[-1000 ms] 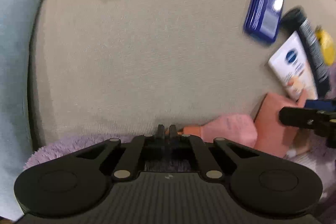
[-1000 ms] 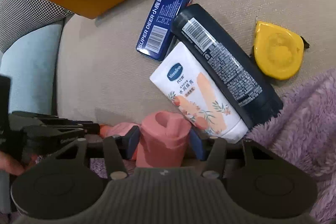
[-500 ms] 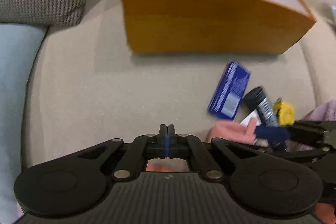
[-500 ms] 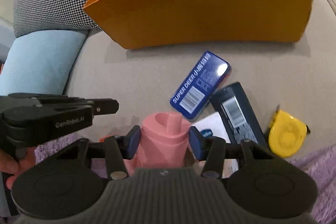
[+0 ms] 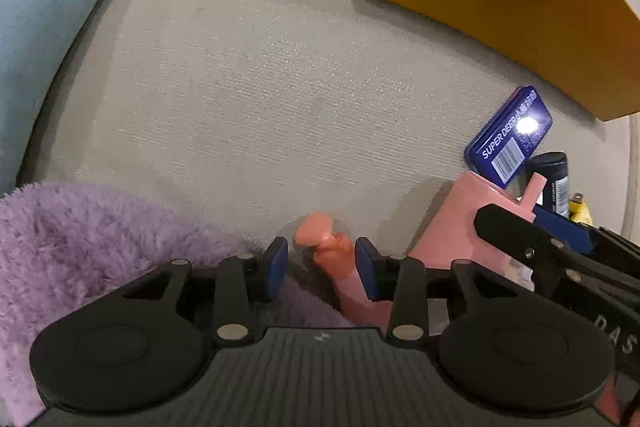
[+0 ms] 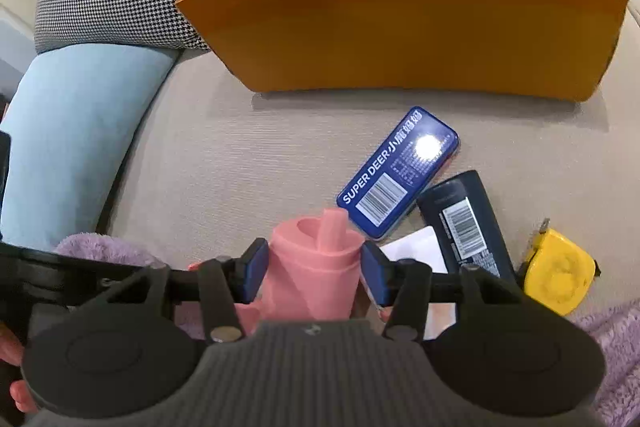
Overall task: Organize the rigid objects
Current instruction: 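Grasp the pink pump bottle with the left tool while the right grasps the pink cup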
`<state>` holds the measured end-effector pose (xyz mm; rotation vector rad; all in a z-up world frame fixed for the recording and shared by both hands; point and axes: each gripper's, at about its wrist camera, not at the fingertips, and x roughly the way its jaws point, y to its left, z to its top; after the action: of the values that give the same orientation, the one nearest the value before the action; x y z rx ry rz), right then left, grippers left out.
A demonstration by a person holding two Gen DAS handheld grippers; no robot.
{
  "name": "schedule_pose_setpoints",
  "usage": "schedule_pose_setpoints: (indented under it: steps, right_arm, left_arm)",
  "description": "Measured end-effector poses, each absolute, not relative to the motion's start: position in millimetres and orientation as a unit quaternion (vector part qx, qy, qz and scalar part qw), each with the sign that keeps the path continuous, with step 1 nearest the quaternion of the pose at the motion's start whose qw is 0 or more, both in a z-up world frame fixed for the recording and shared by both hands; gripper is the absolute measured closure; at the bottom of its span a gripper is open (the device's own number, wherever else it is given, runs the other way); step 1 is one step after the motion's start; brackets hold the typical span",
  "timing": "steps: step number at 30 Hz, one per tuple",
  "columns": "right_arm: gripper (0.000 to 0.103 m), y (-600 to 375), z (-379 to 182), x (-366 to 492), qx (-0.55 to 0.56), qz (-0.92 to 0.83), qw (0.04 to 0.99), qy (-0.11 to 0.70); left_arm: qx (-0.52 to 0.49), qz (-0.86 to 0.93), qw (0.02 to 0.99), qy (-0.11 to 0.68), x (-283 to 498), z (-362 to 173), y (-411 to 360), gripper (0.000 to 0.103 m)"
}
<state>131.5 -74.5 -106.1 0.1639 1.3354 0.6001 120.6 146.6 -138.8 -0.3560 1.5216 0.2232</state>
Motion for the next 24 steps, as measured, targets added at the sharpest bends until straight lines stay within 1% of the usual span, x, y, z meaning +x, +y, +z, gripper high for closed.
schedule_pose_setpoints:
  steps: [1,3,7,10,12,16,17,18,19,20,22,24]
  right_arm:
    - [0.049,-74.2,-106.8,131.0,0.073,0.274,0.741,0.608]
    - [0.049,-74.3,-108.1,130.5,0.073,0.274,0.742,0.607]
    - [0.049,-72.7,-110.4,131.2,0.073,0.275,0.745,0.603]
    - [0.049,-68.9,-116.2,132.2,0.071,0.28,0.742,0.605]
    - [0.05,-66.0,-120.1,131.1,0.071,0.281,0.741,0.606]
    - [0.051,-55.1,-114.7,133.4,0.051,0.291,0.747,0.596]
    - [0.054,-53.4,-113.6,136.0,0.051,0.294,0.747,0.594]
    - [0.063,-52.8,-111.3,138.9,0.054,0.298,0.751,0.587]
    - [0.074,-51.4,-108.3,142.9,0.059,0.306,0.751,0.582]
    - [0.087,-48.9,-105.1,147.1,0.059,0.31,0.751,0.58]
    - [0.088,-41.5,-102.6,155.7,0.043,0.3,0.757,0.578]
    - [0.084,-36.9,-104.4,163.9,0.037,0.296,0.755,0.584]
  left_arm:
    - [-0.158,0.101,0.702,0.687,121.8,-142.3,144.3,0.057]
    - [-0.161,0.108,0.704,0.683,123.5,-147.2,141.6,0.062]
    - [-0.171,0.118,0.718,0.664,122.5,-152.3,138.4,0.067]
    - [-0.187,0.113,0.737,0.64,114.8,-150.4,138.0,0.071]
    - [-0.202,0.099,0.752,0.62,108.5,-144.1,141.3,0.076]
    - [-0.208,0.087,0.772,0.595,114.3,-134.6,148.2,0.077]
    - [-0.204,0.088,0.778,0.587,117.8,-129.8,150.6,0.077]
    - [-0.201,0.089,0.786,0.577,121.4,-124.0,153.5,0.077]
    - [-0.201,0.086,0.793,0.569,126.5,-119.0,158.8,0.077]
    - [-0.201,0.083,0.798,0.562,132.0,-114.1,161.7,0.077]
    - [-0.2,0.079,0.802,0.556,143.6,-109.4,166.8,0.077]
    - [-0.206,0.074,0.798,0.561,151.4,-113.5,170.7,0.077]
